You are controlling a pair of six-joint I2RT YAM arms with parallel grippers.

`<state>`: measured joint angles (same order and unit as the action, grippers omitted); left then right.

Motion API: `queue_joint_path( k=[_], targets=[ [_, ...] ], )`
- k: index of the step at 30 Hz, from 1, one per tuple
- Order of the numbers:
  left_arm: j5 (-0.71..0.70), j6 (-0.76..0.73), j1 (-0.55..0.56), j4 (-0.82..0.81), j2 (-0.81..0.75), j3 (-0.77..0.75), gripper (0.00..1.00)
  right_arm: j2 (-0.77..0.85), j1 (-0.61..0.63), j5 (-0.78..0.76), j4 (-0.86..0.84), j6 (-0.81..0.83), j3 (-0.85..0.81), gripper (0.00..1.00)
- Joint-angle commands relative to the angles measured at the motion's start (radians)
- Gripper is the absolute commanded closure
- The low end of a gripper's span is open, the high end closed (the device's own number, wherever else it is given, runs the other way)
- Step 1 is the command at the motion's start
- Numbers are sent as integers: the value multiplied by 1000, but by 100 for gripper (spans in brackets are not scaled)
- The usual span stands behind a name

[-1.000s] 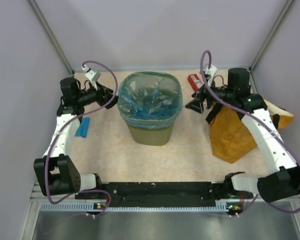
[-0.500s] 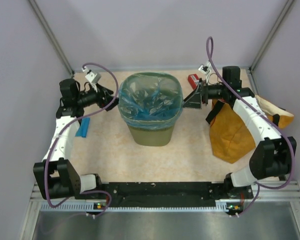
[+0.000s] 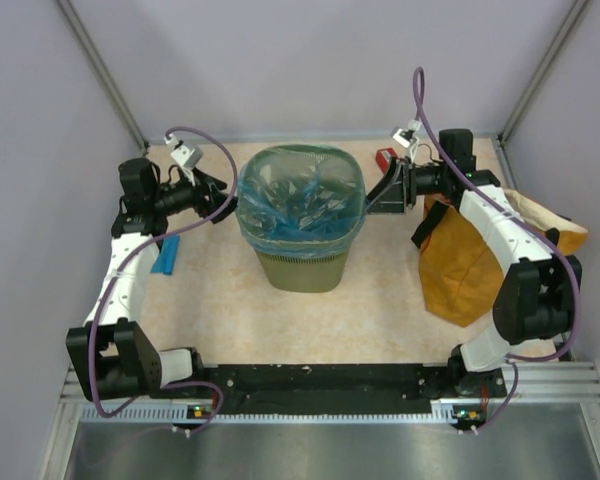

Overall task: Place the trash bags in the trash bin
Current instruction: Place the trash bag in the trash bin.

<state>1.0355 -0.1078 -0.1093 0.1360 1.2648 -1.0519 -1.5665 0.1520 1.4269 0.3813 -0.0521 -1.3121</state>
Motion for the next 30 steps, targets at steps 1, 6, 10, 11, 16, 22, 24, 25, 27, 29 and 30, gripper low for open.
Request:
queue_joint_path(
  k=[1, 6, 10, 11, 16, 22, 24, 25, 27, 29, 30],
  targets=[
    [26, -15, 5, -15, -33, 12, 18, -9, -19, 122, -42, 46, -58, 40],
    [21, -20, 5, -13, -35, 12, 18, -30, -20, 152, -44, 46, -70, 43],
    [18, -21, 5, -10, -35, 13, 18, -36, -22, 165, -44, 75, -79, 49],
    [17, -21, 5, -10, -35, 15, 18, -35, -20, 165, -44, 75, -82, 50],
    [17, -20, 5, -12, -30, 15, 18, -40, -22, 175, -47, 81, -93, 61],
    [17, -23, 5, -13, -36, 16, 19, -52, -22, 184, -44, 78, -114, 71],
    [21, -23, 5, -13, -38, 18, 19, -53, -22, 184, -44, 81, -119, 74],
    [21, -24, 5, -13, -39, 18, 19, -55, -20, 185, -44, 83, -121, 75],
    [20, -29, 5, -10, -41, 20, 19, -59, -19, 187, -44, 81, -125, 81],
    [20, -29, 5, -9, -42, 20, 19, -64, -19, 188, -42, 78, -133, 89],
    [18, -30, 5, -9, -42, 20, 20, -63, -19, 185, -44, 80, -136, 96]
  ],
)
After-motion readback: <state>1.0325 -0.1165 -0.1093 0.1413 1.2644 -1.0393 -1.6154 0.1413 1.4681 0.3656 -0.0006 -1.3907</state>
